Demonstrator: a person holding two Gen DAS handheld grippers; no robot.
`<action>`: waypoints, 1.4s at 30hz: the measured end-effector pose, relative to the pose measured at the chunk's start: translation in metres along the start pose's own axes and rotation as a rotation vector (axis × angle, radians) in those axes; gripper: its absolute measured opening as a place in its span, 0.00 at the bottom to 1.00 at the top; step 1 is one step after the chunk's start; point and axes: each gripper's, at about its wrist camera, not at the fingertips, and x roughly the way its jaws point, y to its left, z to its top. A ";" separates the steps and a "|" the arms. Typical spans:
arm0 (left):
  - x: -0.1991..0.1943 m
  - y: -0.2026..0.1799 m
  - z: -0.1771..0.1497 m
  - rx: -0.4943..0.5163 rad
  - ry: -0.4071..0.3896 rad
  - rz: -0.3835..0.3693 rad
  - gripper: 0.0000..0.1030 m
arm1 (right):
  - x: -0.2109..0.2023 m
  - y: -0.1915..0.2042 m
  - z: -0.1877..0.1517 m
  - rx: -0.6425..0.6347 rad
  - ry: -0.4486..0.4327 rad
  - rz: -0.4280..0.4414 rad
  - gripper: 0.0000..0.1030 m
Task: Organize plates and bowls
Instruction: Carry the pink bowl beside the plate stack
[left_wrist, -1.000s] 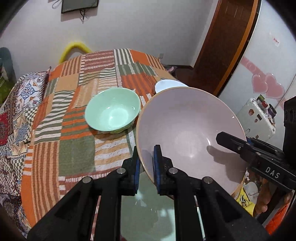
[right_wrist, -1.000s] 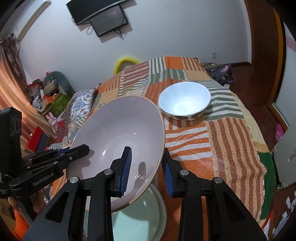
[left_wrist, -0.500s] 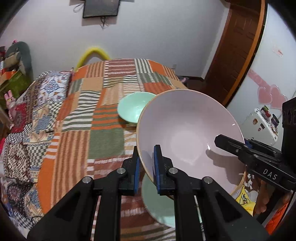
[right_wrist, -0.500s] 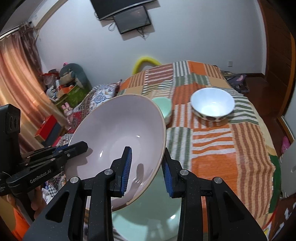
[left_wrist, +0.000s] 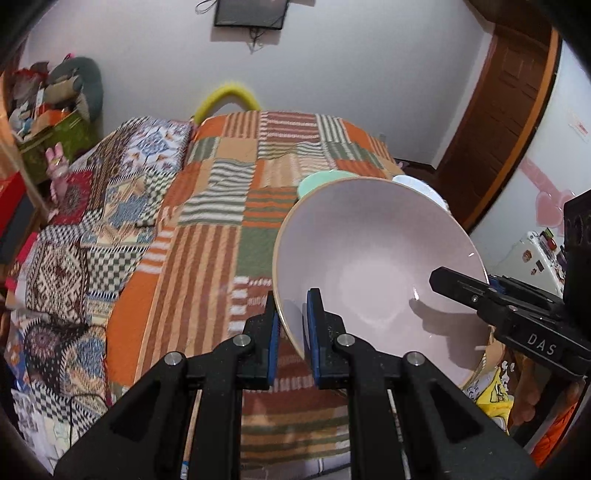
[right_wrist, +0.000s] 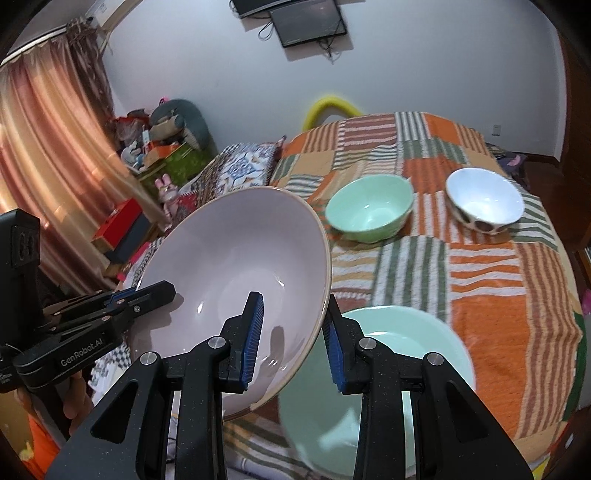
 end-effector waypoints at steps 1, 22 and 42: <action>0.001 0.005 -0.003 -0.009 0.006 0.002 0.12 | 0.002 0.003 -0.001 -0.004 0.007 0.004 0.28; 0.039 0.070 -0.061 -0.137 0.129 0.070 0.12 | 0.074 0.043 -0.035 -0.052 0.205 0.013 0.28; 0.075 0.091 -0.084 -0.196 0.213 0.078 0.13 | 0.122 0.043 -0.047 -0.081 0.319 -0.029 0.26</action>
